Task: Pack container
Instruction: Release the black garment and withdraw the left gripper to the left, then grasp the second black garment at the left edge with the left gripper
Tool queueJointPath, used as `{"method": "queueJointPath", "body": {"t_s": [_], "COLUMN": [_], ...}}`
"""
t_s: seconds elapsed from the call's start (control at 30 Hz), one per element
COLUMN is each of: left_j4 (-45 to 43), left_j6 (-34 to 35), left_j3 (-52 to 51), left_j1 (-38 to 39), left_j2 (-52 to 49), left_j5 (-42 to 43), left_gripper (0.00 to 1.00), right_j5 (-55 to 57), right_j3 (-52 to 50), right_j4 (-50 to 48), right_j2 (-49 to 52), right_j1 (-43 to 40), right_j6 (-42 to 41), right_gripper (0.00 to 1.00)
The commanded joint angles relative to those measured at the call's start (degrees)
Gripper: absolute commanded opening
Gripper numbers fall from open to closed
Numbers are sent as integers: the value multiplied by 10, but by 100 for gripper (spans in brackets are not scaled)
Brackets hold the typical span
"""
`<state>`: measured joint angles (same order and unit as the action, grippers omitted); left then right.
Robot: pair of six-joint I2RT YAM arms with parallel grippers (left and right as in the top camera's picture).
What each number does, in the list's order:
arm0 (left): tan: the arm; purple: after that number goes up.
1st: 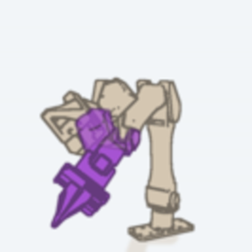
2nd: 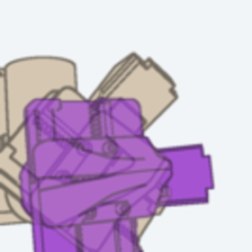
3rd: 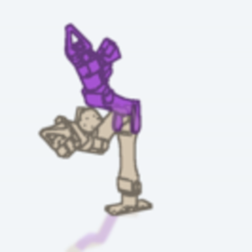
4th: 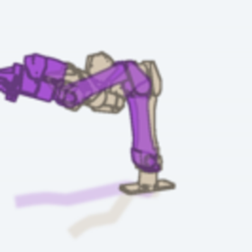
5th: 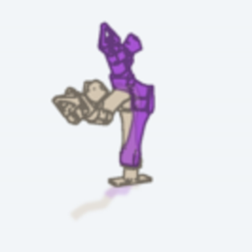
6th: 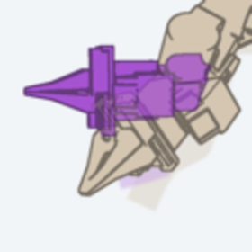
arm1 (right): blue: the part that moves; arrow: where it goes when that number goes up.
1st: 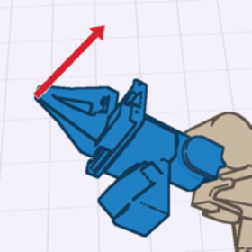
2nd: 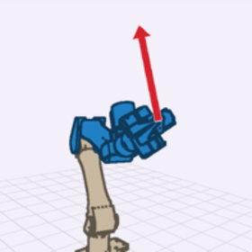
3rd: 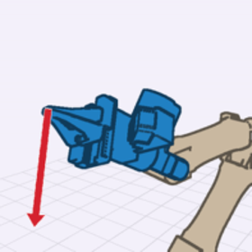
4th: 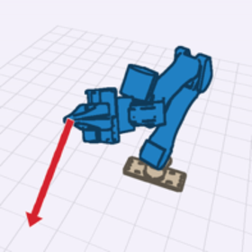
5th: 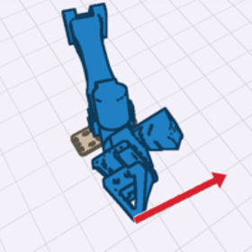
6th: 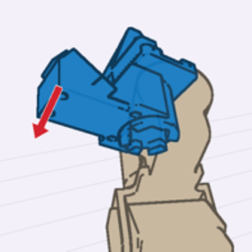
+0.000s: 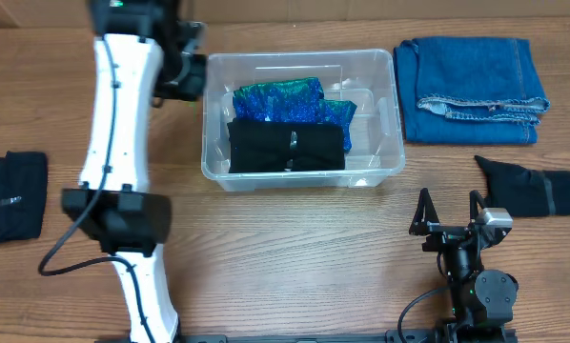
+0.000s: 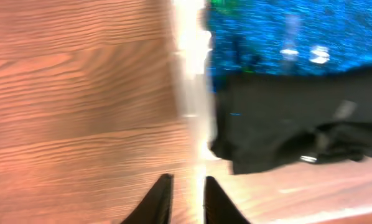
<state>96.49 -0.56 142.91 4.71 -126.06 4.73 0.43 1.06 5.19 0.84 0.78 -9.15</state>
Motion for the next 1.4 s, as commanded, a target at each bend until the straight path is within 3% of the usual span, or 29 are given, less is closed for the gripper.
{"method": "queueJointPath", "body": {"t_s": [0.0, 0.27, 0.53, 0.77, 0.97, 1.17, 1.37], "left_j4": [3, -19, 3, -86, -168, -260, -333], "left_j6": [-12, -11, -5, -22, -23, -42, -85], "left_j3": [-2, -49, -74, -234, -284, -308, -333], "left_j1": [-62, -184, -313, -425, -442, -419, -393], "left_j2": [6, 6, 6, 6, 6, 5, -14], "left_j5": [1, -84, -61, -47, -84, -147, -183], "left_gripper": [32, 33, 38, 58, 62, 76, 76], "right_j5": [4, 4, 4, 4, 4, 4, 4], "right_j3": [-6, -6, -6, -6, -6, -6, -6], "right_j4": [-4, -4, -4, -4, -4, -4, -4], "right_j2": [-7, -7, -7, -7, -7, -7, -7], "right_j1": [1, 1, 1, 1, 1, 1, 1], "right_j6": [2, 2, 2, 2, 2, 2, 2], "right_gripper": [100, 100, 100, 100, 100, 100, 100]}}
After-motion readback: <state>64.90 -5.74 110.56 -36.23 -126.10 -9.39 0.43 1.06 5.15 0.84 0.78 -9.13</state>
